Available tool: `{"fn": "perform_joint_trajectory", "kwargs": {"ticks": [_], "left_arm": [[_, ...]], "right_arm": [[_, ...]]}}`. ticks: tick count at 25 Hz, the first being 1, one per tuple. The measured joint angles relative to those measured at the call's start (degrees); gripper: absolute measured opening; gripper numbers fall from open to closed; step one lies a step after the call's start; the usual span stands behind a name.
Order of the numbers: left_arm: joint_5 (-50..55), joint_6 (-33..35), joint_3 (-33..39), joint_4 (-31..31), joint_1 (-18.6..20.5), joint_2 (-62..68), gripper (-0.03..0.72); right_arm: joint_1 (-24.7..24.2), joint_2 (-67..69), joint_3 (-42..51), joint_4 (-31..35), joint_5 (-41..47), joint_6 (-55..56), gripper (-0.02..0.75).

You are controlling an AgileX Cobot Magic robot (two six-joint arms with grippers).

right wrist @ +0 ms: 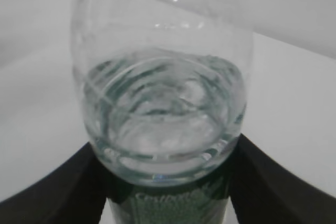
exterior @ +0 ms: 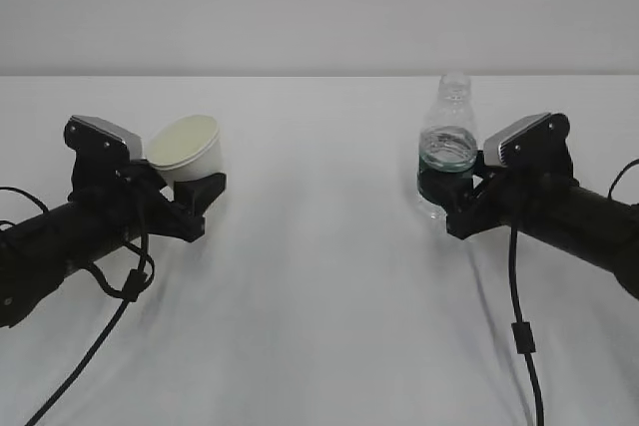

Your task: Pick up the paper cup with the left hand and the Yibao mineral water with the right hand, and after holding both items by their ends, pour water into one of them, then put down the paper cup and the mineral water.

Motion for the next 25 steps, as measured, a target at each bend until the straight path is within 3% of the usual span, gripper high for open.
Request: {"fn": "perform_joint_trajectory", "kwargs": {"ticks": [8, 15, 25], "left_arm": [[0.03, -6.12, 0.0, 12.65, 0.0, -0.56, 0.441], [2.11, -7.33, 0.0, 19.68, 0.0, -0.56, 0.439], [6.22, -7.66, -1.09, 23.82, -1.93, -0.56, 0.438]], "right_arm": [[0.0, -7.34, 0.1, -6.18, 7.07, 0.0, 0.493], [0.0, -10.21, 0.1, -11.52, 10.45, 0.0, 0.493], [0.0, -10.43, 0.17, -17.91, 11.8, 0.0, 0.493]]}}
